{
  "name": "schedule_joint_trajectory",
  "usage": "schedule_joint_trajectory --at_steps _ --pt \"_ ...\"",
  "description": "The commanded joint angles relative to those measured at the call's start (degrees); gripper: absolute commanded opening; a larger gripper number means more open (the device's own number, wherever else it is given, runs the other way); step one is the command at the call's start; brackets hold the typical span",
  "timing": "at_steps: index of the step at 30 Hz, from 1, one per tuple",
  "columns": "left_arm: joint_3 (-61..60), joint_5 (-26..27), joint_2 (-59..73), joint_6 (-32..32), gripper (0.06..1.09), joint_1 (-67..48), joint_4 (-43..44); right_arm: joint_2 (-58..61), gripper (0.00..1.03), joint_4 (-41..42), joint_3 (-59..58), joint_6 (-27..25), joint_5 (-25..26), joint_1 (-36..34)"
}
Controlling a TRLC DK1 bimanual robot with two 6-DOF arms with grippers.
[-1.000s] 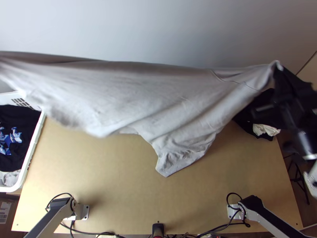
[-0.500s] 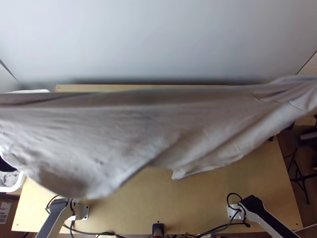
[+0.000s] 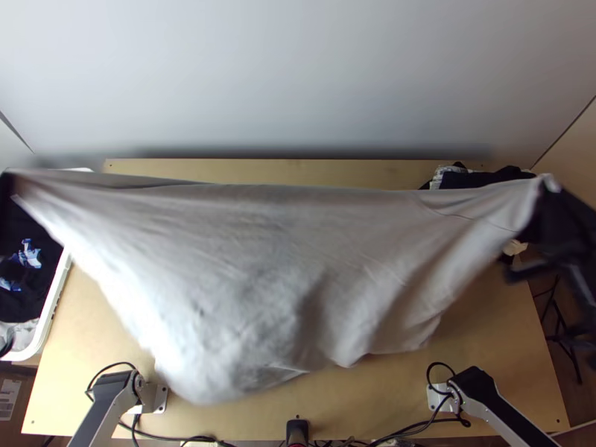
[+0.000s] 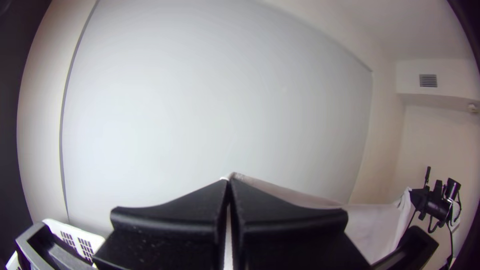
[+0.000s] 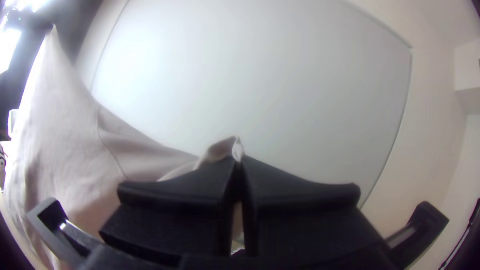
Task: Fold the t-shirt
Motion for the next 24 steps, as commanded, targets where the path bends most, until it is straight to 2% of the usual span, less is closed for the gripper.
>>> schedule_joint_trajectory --at_steps 1,6,12,15,24 --pt "-13.5 0.0 2.5 0.2 0.09 0.0 8.9 2.8 0.03 8.2 -11.8 0.9 -0.1 0.1" --pt "-19.7 -1.2 6.5 1.6 0.09 -0.4 15.7 9.5 0.03 16.9 -16.2 0.9 -0.3 -1.0" --pt "-25.5 -2.4 11.9 3.0 0.09 -1.9 22.8 19.5 0.03 24.6 -16.0 1.1 -1.8 -4.5" --pt "-27.7 -5.0 14.5 3.9 0.09 -4.1 26.4 25.0 0.03 26.7 -13.9 2.2 -2.4 -6.5" --pt "-31.1 -7.9 25.3 4.3 0.09 -5.7 36.3 41.3 0.03 30.5 -5.7 4.4 -3.1 -8.5"
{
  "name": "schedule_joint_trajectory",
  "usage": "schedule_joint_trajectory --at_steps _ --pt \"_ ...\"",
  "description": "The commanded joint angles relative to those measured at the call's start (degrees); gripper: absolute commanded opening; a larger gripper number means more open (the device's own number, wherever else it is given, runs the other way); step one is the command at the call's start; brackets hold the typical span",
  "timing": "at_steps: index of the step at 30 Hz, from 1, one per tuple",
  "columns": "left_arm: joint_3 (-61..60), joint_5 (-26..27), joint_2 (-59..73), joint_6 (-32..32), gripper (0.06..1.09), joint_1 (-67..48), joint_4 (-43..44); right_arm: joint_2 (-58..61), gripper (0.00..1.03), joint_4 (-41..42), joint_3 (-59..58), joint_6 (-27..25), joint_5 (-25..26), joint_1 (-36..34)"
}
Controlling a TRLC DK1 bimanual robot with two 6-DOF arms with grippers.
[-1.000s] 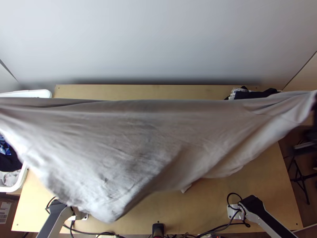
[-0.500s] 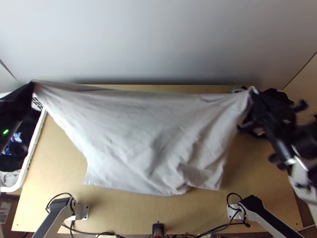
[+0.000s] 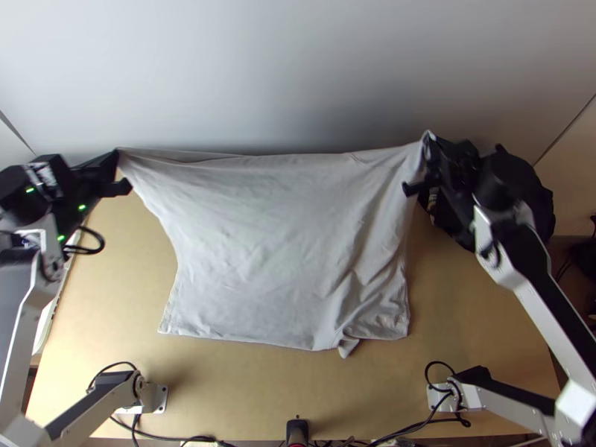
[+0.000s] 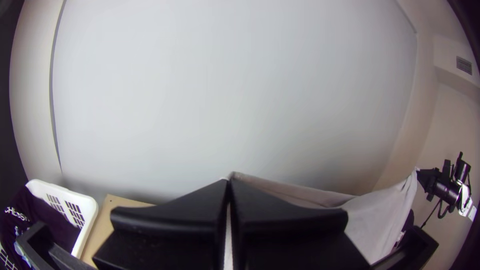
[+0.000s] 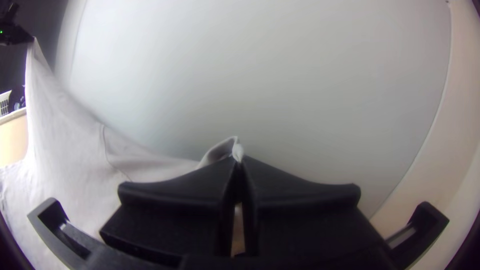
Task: Fold the t-shirt
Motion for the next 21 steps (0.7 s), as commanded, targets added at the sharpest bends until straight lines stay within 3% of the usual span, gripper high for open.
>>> schedule_joint_trajectory --at_steps 1,21 --pt "-2.7 -2.1 9.0 0.9 0.09 -1.4 7.7 12.9 0.03 2.9 5.7 1.0 -0.7 -1.8" --pt "2.6 -7.2 35.1 3.4 0.09 -1.8 23.3 35.7 0.03 11.3 12.5 1.0 -2.3 -4.6"
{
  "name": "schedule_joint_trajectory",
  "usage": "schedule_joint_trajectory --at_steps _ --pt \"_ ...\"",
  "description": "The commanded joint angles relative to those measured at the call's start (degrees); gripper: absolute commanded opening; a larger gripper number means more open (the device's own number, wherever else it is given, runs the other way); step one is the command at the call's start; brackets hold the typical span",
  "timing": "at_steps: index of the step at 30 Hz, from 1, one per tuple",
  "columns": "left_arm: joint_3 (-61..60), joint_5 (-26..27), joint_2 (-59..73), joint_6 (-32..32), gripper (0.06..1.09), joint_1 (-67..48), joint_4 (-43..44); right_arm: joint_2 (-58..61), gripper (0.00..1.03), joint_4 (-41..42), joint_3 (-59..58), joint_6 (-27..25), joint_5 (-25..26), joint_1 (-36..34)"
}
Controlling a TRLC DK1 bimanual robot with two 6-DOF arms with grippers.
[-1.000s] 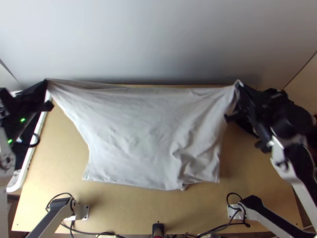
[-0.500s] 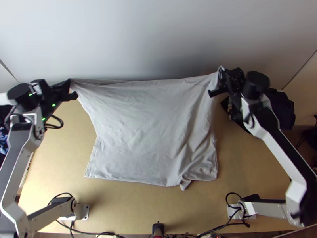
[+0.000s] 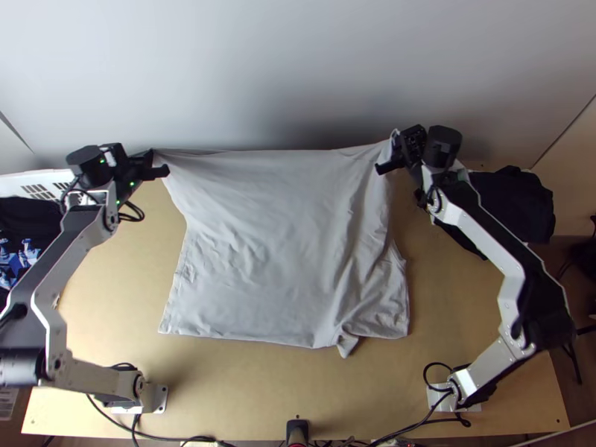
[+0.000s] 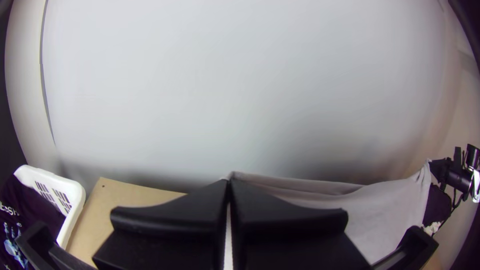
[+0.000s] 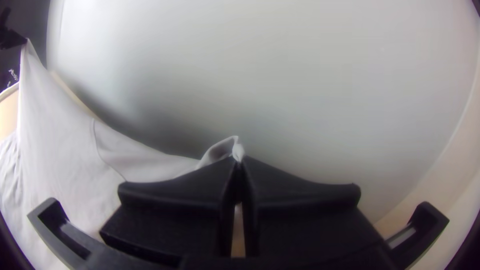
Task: Fold the t-shirt
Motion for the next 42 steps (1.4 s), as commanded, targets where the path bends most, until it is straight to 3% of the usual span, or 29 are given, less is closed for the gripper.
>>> schedule_joint_trajectory --at_steps 1,9,29,37,42 --pt "2.8 -1.8 9.1 0.3 0.09 -0.1 4.8 7.3 0.03 3.1 2.9 -0.4 -0.1 -0.5" --pt "11.9 -2.6 20.1 0.3 0.09 -0.9 6.3 15.2 0.03 8.5 7.7 -1.3 -0.1 -0.9" --pt "34.5 -3.8 41.7 0.8 0.09 -1.8 6.1 34.1 0.03 8.5 26.4 -2.0 1.1 -2.6" --pt "33.5 -4.2 43.0 0.8 0.09 -1.8 6.0 35.5 0.03 8.9 25.9 -1.3 1.1 -2.5" --pt "29.8 -4.2 39.6 0.6 0.09 -2.1 6.0 32.6 0.03 8.9 22.0 1.7 1.1 -2.5"
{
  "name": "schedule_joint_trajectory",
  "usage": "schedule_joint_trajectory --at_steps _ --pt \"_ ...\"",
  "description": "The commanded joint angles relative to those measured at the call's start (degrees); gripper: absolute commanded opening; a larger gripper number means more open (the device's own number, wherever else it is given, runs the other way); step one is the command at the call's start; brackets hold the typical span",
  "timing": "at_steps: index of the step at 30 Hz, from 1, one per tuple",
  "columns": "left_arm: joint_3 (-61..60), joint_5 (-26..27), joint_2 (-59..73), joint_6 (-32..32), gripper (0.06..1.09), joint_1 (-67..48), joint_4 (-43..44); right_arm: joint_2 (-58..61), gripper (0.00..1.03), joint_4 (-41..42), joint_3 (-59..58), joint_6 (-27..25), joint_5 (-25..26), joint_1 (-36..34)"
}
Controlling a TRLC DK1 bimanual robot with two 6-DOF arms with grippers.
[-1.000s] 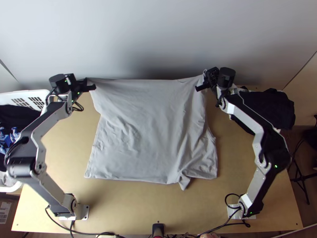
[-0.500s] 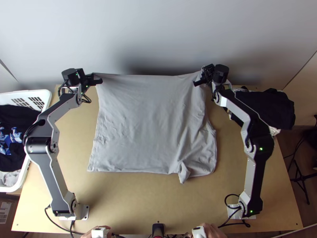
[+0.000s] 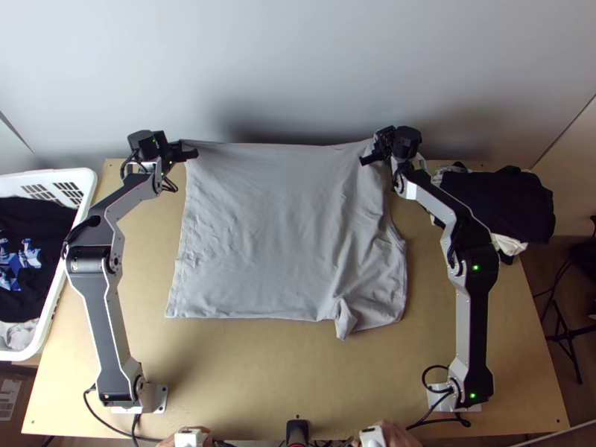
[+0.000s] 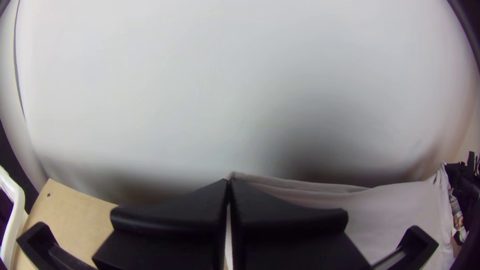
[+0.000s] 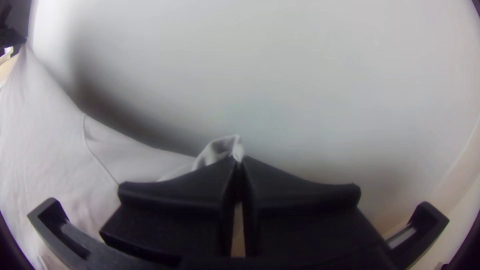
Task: Fold the t-shirt
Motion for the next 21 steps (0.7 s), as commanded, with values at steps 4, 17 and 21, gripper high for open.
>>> schedule_joint_trajectory --at_steps 4,17,21 --pt "-7.1 0.0 -5.5 -1.0 0.09 -0.5 0.5 -6.2 0.03 1.2 -9.0 5.4 0.0 0.4" --pt "-22.2 0.2 -15.7 -2.0 0.09 -0.5 2.4 -17.5 0.03 2.4 -25.2 10.1 -0.1 2.0" --pt "-27.2 0.3 -18.6 -2.2 0.09 -0.9 2.7 -19.8 0.03 2.4 -29.4 10.8 -0.1 2.0"
